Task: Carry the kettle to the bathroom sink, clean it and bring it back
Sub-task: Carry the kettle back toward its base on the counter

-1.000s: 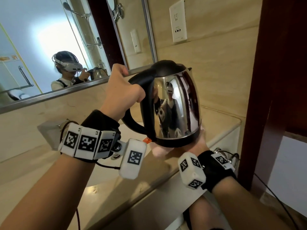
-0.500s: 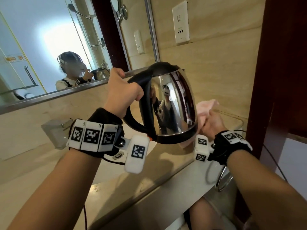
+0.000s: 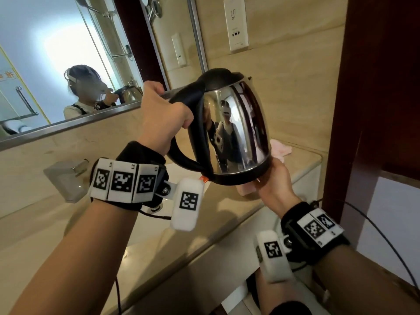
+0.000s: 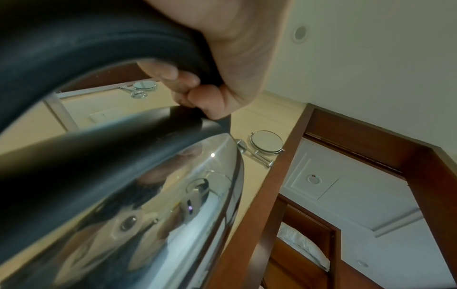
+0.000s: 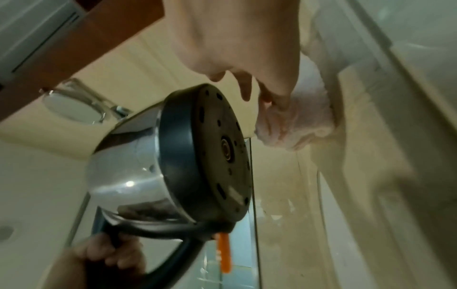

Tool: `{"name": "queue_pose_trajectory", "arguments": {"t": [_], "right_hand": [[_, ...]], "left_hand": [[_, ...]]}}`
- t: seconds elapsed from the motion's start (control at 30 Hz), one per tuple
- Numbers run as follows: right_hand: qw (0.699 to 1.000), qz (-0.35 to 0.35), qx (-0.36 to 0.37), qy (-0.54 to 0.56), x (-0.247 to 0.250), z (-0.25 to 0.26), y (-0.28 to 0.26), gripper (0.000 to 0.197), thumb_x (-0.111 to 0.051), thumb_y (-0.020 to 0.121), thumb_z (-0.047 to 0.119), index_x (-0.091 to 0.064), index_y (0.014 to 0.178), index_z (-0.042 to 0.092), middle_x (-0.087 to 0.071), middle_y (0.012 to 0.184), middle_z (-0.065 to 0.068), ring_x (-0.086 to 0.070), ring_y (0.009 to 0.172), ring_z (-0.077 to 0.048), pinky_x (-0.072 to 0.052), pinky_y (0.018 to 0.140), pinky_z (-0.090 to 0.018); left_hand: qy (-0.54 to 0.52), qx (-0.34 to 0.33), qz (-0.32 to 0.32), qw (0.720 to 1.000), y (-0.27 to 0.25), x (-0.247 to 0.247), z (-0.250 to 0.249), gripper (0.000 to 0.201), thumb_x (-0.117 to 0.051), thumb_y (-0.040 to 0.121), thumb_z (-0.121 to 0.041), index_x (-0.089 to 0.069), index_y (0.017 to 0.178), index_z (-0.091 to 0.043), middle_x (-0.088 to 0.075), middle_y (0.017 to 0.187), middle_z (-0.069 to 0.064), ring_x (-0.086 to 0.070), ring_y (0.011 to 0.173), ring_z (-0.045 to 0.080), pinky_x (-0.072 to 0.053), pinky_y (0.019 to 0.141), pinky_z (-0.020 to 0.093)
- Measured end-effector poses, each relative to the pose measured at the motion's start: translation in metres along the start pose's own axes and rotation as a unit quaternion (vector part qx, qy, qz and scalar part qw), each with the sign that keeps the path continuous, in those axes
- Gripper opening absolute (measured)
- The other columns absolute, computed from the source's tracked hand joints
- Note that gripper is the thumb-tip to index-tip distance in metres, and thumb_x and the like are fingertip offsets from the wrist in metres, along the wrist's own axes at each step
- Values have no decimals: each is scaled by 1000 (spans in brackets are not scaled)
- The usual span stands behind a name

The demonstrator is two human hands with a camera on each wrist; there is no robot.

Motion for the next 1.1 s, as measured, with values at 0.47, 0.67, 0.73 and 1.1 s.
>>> {"name": "queue_pose_trajectory", "arguments": {"t": [0.47, 0.67, 0.73, 1.1], "right_hand": [[968, 32, -20, 249, 53, 48, -48, 55, -31, 97, 47, -62, 121, 8, -70, 109, -23, -61, 109, -36, -40, 106, -51], [963, -5, 24, 269, 91, 66, -78, 53, -32, 96, 49, -66, 107, 10, -70, 102, -22, -68, 91, -35, -49, 81, -49], [962, -19, 36, 271, 107, 71, -87, 54, -32, 95, 50, -64, 111, 10, -66, 114, -21, -62, 104, -35, -47, 86, -50], [953, -70, 115, 273, 178, 103, -129, 58, -27, 97, 48, -57, 130, 11, -72, 97, -21, -61, 101, -33, -46, 88, -47]], "left_hand": [[-71, 16, 109, 991, -50, -68, -9, 56, -48, 65, 19, -30, 107, -13, -37, 82, 4, -50, 61, 13, -33, 36, 11], [-105, 18, 160, 981, -75, -101, -22, 65, -55, 45, 3, -33, 101, -22, -45, 108, 14, -52, 79, 20, -41, 47, 22], [-105, 16, 175, 979, -85, -113, -24, 67, -52, 34, -3, -33, 93, -28, -49, 114, 17, -57, 90, 30, -47, 57, 35], [-74, -33, 255, 964, -138, -180, -52, 59, -54, 53, 11, -35, 100, -18, -39, 79, 0, -43, 68, 18, -37, 57, 33]]}}
Point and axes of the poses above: each hand's wrist, its own y-axis towards the middle knuckle, its own x-axis out of the back of the hand, z = x × y, the point moved 3 cm from there along y, towards the middle knuckle
